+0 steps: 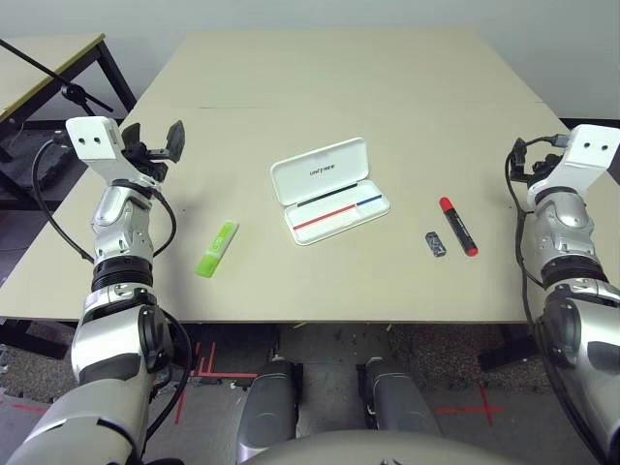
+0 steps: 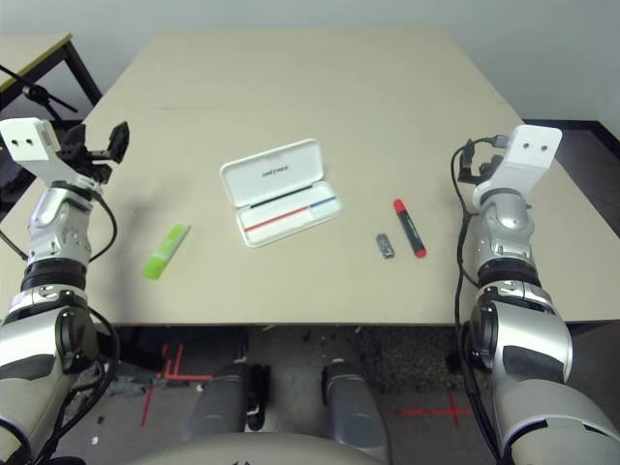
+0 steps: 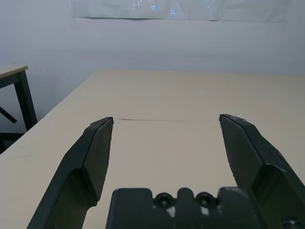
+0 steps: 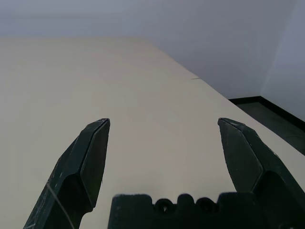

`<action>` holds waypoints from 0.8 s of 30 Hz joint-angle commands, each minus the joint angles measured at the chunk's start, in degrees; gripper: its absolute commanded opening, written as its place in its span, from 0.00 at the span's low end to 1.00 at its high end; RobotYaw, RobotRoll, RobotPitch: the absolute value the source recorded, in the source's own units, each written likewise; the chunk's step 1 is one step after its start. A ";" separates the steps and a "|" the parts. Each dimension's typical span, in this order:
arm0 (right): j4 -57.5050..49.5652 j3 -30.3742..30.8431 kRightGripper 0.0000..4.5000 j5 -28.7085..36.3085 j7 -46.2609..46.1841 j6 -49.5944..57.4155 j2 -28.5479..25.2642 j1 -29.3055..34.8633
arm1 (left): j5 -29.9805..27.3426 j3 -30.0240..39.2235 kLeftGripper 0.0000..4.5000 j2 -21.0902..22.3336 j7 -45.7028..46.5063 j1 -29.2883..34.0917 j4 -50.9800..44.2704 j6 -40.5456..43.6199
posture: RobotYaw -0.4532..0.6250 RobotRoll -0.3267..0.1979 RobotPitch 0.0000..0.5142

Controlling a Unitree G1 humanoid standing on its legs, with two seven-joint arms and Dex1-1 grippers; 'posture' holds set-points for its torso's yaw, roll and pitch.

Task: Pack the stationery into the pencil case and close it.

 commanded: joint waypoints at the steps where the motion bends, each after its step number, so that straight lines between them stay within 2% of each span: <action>1: 0.03 -0.07 1.00 -0.02 0.19 -0.13 -0.36 0.39 | -0.75 0.18 0.99 -0.21 0.04 1.08 0.46 -0.38 | 0.38 0.62 0.13; 7: 1.42 0.58 1.00 -0.36 0.67 0.15 0.07 -1.45 | -1.17 0.60 0.99 -0.07 0.45 2.46 -1.73 -0.20 | 0.38 0.62 0.13; 8: 1.54 0.68 1.00 -0.38 0.86 0.08 0.19 -1.69 | -1.30 0.66 0.99 -0.03 0.42 2.81 -2.30 -0.10 | 0.42 0.62 0.12; 13: 1.85 1.53 1.00 -0.98 2.72 -0.33 -0.32 -2.43 | -2.23 0.21 0.99 -0.11 -0.27 3.78 -5.07 0.83 | 0.42 0.62 0.11; 24: -1.91 3.94 1.00 -0.93 14.61 1.11 -4.47 -1.04 | -3.28 -2.54 0.99 -1.81 -4.06 5.28 -11.61 4.95 | 0.39 0.62 0.15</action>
